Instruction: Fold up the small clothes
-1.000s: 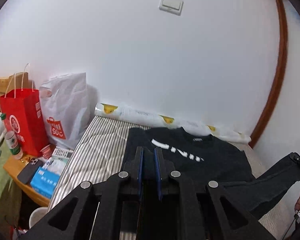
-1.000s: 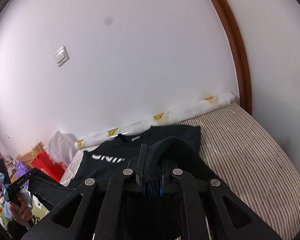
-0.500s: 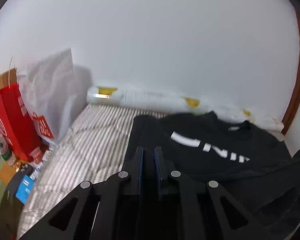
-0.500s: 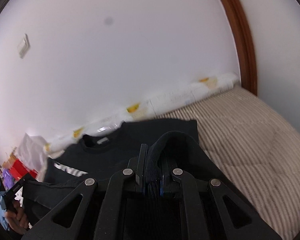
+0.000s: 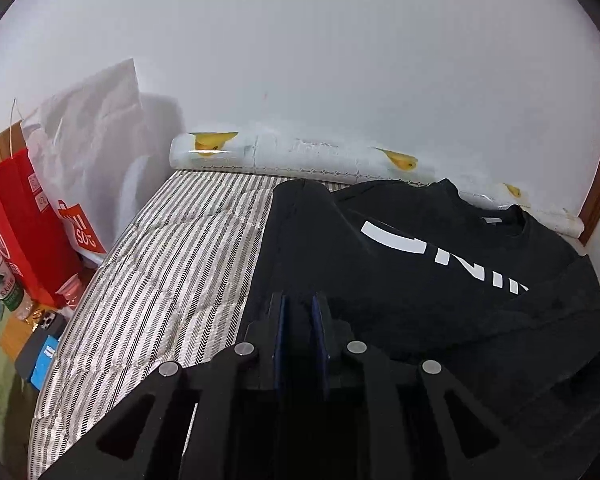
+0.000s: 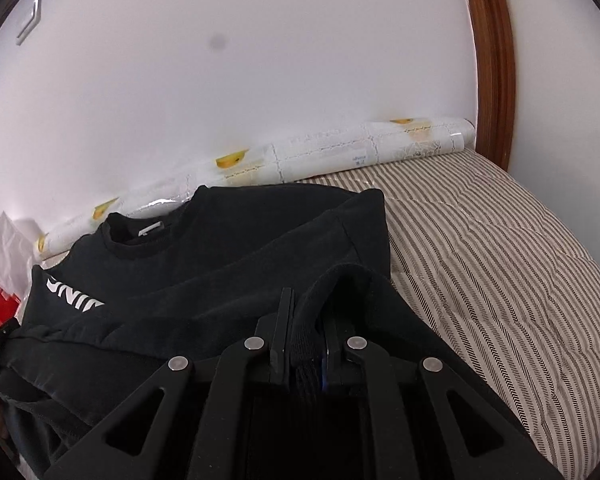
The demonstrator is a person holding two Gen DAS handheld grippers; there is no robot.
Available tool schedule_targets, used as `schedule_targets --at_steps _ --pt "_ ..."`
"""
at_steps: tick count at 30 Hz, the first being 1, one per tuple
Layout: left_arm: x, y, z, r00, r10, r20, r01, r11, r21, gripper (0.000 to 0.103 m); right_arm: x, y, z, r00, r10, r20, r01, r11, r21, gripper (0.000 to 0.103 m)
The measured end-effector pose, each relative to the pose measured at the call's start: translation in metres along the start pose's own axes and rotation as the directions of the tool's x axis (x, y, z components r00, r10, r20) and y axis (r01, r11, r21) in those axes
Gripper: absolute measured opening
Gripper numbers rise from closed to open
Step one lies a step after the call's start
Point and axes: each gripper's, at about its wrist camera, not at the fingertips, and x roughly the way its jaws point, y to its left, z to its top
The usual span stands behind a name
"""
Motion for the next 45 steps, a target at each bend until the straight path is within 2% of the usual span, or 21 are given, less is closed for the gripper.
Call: schedule_targets --at_steps 7,11,30,35,45 --pt "0.001 -0.002 0.0 0.999 0.035 -0.006 -0.035 0.999 0.012 0.017 0.0 0.004 -0.002 1.0 -0.025 -0.016 0.024 0.999 -0.026 0.014" --pt "0.001 -0.001 0.0 0.998 0.058 -0.006 -0.057 0.998 0.012 0.025 0.001 0.003 -0.002 0.999 -0.036 -0.026 0.035 0.999 -0.021 0.014" --pt "-0.002 -0.006 0.0 0.997 0.078 0.009 -0.079 0.996 0.044 0.043 0.007 0.01 -0.002 0.998 -0.038 -0.057 0.035 0.998 -0.057 0.029" --pt "-0.003 -0.008 -0.001 0.996 0.085 0.019 -0.086 0.995 0.053 0.054 0.008 0.013 -0.003 0.997 -0.04 -0.066 0.036 0.997 -0.069 0.032" --pt "-0.011 -0.008 -0.002 0.995 0.081 0.057 -0.084 0.995 0.057 0.065 0.005 0.017 -0.004 0.996 -0.064 -0.061 0.058 0.995 -0.084 0.035"
